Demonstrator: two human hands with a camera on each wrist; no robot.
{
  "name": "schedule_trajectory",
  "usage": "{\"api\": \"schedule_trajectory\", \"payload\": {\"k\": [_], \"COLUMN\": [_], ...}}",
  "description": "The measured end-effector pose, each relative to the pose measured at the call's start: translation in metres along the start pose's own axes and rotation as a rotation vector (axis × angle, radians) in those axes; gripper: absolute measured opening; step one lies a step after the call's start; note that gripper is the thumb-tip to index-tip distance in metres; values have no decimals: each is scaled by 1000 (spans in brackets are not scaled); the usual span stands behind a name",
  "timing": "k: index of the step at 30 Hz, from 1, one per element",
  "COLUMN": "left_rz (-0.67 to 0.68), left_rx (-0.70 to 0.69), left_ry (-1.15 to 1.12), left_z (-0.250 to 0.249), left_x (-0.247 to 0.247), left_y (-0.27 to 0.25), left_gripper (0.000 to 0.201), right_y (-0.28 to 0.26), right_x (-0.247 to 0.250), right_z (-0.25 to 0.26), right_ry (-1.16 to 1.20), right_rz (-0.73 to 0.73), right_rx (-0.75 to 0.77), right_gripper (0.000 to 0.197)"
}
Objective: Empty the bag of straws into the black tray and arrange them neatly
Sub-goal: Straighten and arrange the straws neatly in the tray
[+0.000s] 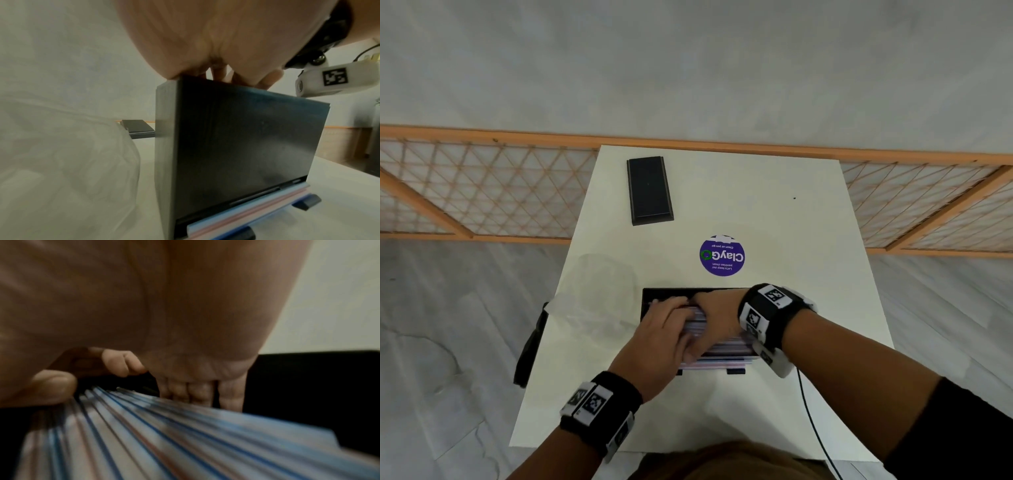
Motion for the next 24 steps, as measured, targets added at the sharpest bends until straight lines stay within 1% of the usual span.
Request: {"api": "schedule_trajectory", "payload": {"k": [4,5,8,10,11,13,16,18,20,22,24], "left_rz": [3,12,20,25,29,44,91,128,131,117,103], "left_rx": [-57,-54,-15,40,59,59,21,-44,-104,-113,-93], "left_ry": [130,140,144,114,94,61,22,44,62,68,60], "left_z": [2,2,4,7,8,7,3,1,-1,0,-1], "left_x": [-8,-8,-9,-8,-8,-8,-7,-10,-12,-13,-15], "left_y": [-3,-2,-2,-2,-2,-2,-2,-4,-4,-3,-2], "left_gripper": [45,47,48,50,52,55,60,64,58,54,52], "right_y": [11,11,-7,-14,-17,-25,-49,-73,-98,-116,-125], "right_x": [-12,-12,-1,7,11,23,41,49,50,39,14], "right_z": [-9,-11,-6,-4,-3,-2,0,-1,-5,-14,-30], "right_ry": [33,46,110,107,66,-31,-38,22,121,289,451], "right_rz": [20,28,65,44,10,-100,-273,-362,-413,-398,-326], "right_rx": [22,23,31,62,74,78,119,149,166,156,109], "right_gripper": [102,99,74,70,70,65,52,46,35,20,13]}}
Point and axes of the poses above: each hand's wrist, its own y-axis towards the middle knuckle, its own x-axis out of the back of the hand, z = x × y, the point moved 9 cm from there along y, towards the middle knuckle, and after that the axes turned 9 degrees about -z, right-handed, at the moved point
